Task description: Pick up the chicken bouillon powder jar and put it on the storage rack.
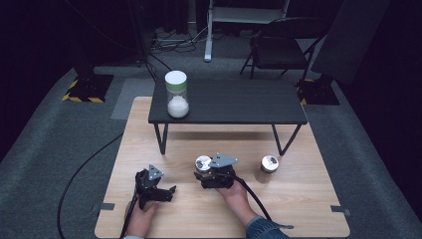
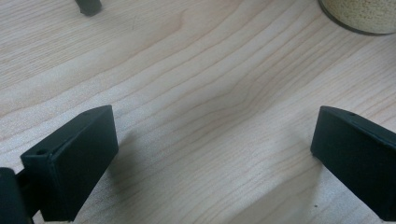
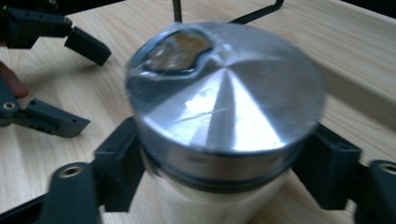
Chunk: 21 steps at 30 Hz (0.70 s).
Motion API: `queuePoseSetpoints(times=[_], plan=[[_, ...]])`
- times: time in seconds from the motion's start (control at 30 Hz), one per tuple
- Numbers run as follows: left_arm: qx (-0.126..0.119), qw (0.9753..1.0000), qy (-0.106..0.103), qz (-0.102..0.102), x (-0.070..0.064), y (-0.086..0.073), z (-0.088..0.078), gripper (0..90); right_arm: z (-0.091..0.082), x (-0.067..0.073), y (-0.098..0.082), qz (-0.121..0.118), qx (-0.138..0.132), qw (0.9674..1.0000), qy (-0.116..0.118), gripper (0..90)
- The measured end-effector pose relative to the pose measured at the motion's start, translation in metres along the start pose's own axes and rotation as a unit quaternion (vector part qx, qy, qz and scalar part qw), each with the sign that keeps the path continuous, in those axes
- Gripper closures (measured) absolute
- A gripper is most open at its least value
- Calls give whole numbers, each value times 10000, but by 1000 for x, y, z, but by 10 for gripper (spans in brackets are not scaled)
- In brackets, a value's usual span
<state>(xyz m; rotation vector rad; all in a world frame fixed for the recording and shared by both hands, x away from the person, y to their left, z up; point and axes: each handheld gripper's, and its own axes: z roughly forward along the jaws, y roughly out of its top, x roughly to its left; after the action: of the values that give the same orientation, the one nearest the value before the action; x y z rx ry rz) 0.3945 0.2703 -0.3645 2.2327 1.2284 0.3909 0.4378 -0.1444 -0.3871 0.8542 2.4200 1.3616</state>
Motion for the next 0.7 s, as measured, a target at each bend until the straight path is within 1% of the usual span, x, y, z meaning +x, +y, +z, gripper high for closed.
queuePoseSetpoints(times=[0.07,0.3,0.6,0.7], plan=[[-1,10000,0,0,0,0,0,6,1,3,-1,-60,9,10000,-41,291],[0,10000,0,0,0,0,0,6,1,1,-5,-34,-67,10000,4,297],[0,10000,0,-1,0,0,0,6,0,-2,-3,-6,-46,10000,50,301],[0,10000,0,1,0,0,0,6,-2,1,-1,-85,-4,10000,-4,302]])
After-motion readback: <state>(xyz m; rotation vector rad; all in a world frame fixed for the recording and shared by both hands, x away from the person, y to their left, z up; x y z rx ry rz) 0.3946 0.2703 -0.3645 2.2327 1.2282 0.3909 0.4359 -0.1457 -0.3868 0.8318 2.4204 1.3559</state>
